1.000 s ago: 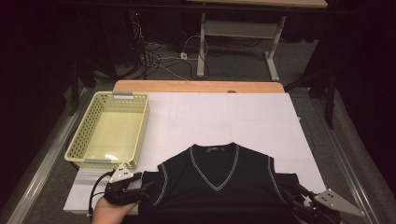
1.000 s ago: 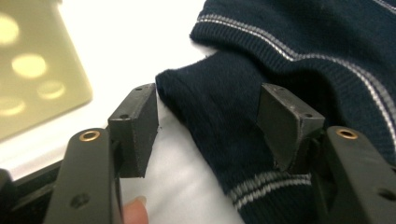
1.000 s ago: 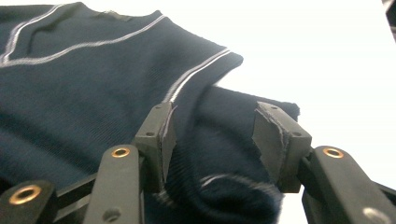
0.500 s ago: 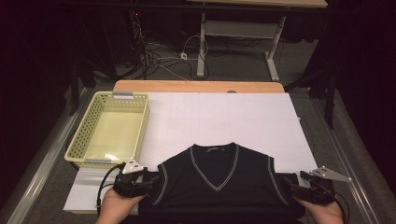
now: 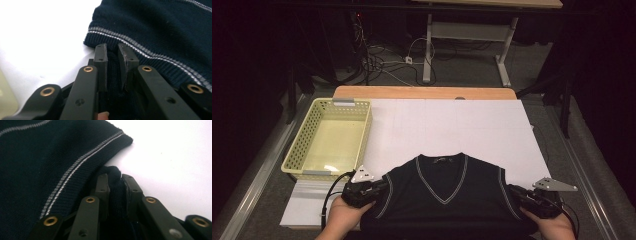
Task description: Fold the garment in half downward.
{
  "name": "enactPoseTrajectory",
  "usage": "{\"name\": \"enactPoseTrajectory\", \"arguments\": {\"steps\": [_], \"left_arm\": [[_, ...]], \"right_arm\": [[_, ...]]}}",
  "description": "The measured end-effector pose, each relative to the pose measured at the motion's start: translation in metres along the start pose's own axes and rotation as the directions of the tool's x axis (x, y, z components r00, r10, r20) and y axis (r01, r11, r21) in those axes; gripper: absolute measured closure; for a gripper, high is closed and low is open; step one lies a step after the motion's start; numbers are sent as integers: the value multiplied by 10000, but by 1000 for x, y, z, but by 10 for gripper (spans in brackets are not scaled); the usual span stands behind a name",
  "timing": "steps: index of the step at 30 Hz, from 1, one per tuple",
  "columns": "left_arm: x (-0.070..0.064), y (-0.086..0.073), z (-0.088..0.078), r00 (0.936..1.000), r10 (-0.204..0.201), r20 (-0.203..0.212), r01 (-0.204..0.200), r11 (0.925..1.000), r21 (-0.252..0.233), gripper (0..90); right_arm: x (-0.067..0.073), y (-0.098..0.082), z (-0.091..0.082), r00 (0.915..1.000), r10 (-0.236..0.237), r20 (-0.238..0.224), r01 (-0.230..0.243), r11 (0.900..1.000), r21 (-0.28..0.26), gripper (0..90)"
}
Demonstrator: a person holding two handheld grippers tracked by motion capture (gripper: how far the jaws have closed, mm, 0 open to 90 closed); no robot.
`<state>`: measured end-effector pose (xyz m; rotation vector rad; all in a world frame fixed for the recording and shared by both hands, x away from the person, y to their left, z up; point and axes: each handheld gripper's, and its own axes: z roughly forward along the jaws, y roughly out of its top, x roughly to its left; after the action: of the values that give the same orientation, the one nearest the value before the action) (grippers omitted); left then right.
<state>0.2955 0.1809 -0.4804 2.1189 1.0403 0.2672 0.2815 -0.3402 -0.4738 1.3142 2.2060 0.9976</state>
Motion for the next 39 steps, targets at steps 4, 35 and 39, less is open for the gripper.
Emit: {"name": "enactPoseTrajectory", "arguments": {"steps": [4, 35, 39], "left_arm": [[1, 8, -19, 10000, 42, -34, -45, 9960, -888, 775], [-14, 90, 19, 9975, 576, -413, -583, 9982, -164, 742], [-11, 71, 15, 9935, 620, -950, -626, 9980, -36, 588]], "right_arm": [[2, 4, -10, 9993, -154, 349, 170, 9988, -454, 806], [-39, 51, -26, 9844, -285, 1734, 545, 9876, -1474, 811], [-43, 42, -20, 9863, -54, 1647, 272, 9911, -1306, 810]]}}
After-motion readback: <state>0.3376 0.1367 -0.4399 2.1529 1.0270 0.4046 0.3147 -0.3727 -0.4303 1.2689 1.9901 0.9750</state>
